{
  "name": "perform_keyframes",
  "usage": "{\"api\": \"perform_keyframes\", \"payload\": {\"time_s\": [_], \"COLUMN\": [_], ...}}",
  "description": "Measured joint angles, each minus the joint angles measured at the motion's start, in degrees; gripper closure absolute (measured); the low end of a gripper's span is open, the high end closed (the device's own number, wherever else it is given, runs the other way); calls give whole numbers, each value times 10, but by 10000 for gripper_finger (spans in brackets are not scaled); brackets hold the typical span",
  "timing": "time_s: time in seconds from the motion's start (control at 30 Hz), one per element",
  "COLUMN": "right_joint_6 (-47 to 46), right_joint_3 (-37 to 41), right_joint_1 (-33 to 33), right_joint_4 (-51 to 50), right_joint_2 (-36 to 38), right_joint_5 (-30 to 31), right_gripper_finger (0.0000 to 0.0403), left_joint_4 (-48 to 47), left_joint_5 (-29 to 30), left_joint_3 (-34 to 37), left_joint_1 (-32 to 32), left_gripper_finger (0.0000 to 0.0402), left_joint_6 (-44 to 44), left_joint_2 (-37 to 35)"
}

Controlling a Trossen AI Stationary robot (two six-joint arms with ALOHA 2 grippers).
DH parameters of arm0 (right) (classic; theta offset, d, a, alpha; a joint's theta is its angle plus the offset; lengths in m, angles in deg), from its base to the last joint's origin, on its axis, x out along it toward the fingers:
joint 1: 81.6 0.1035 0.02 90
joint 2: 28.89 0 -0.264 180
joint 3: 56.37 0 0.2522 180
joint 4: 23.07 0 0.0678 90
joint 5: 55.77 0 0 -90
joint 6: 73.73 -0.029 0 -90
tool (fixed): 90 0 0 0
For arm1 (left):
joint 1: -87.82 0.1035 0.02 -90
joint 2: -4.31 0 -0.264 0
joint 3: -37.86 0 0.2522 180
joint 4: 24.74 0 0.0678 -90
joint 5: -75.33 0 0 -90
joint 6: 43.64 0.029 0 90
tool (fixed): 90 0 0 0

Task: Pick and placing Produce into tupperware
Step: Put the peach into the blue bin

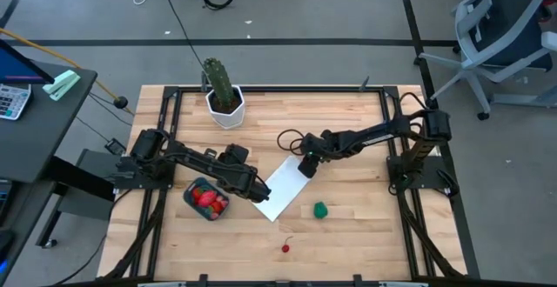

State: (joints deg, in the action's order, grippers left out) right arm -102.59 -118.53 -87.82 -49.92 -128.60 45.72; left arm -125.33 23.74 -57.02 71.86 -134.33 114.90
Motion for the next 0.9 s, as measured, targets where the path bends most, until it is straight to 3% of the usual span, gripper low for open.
{"api": "perform_keyframes", "payload": {"time_s": [0.17, 0.33, 0.47, 0.53, 0.67, 0.8, 0.9], "right_joint_6": [18, 23, 55, 68, 87, 128, 121], "right_joint_3": [-1, 1, 1, 1, 1, -2, -25], "right_joint_1": [2, 13, 32, 47, 80, 113, 140], "right_joint_4": [3, 8, 14, 27, 151, 372, 411], "right_joint_2": [-6, 25, 51, 68, 98, 83, 35], "right_joint_5": [2, 9, 10, 10, 9, -37, -63], "right_gripper_finger": [224, 290, 353, 360, 360, 339, 331], "left_joint_4": [0, 0, -1, -7, -30, -30, -32], "left_joint_5": [3, 17, 93, 135, 206, 302, 354], "left_joint_3": [0, 0, 0, 0, 0, -19, -54], "left_joint_1": [0, 0, 0, -4, -12, -2, 11], "left_gripper_finger": [326, 322, 329, 335, 347, 355, 358], "left_joint_6": [0, 14, 8, -10, -40, -37, 2], "left_joint_2": [0, 0, 0, 0, -2, -42, -81]}}
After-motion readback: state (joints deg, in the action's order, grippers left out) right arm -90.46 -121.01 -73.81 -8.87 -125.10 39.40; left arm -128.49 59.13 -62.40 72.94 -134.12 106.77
